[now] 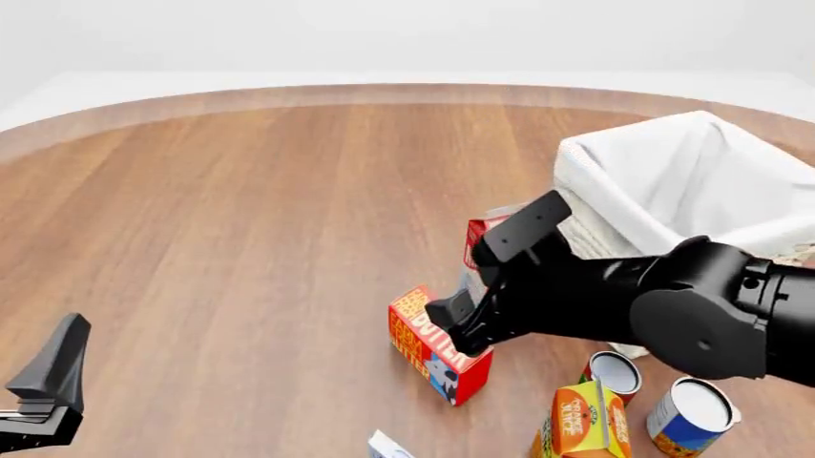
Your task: Pick up the cream cheese box and the butter, and put them in the basket.
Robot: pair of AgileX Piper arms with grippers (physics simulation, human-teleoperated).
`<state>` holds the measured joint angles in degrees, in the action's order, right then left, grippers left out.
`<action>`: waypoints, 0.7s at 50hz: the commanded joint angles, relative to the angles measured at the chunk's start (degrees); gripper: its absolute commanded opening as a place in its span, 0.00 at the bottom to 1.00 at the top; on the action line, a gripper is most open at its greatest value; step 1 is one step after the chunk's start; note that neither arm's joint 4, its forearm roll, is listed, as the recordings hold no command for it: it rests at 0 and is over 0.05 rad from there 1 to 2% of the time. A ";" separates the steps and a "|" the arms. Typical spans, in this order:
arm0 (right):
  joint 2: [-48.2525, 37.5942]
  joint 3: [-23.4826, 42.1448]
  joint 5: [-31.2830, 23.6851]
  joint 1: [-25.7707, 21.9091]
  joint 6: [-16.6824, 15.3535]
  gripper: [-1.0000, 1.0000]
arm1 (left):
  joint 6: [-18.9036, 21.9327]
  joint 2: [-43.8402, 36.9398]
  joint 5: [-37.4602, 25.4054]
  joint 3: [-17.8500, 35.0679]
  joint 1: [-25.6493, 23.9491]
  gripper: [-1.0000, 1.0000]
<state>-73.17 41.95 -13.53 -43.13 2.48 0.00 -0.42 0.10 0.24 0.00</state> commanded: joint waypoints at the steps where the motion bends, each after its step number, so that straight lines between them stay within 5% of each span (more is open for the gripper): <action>1: -2.87 1.10 -1.01 0.91 -1.42 1.00 | 0.00 0.00 0.00 0.00 0.00 1.00; 18: -6.51 1.92 -0.83 2.93 -2.25 1.00 | 0.00 0.00 0.00 0.00 0.00 1.00; 35: -10.97 -0.17 2.77 1.67 0.60 1.00 | 0.00 0.00 0.00 0.00 0.00 1.00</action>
<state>-82.26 42.74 -11.93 -41.16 1.89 0.00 -0.42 0.10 0.24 0.00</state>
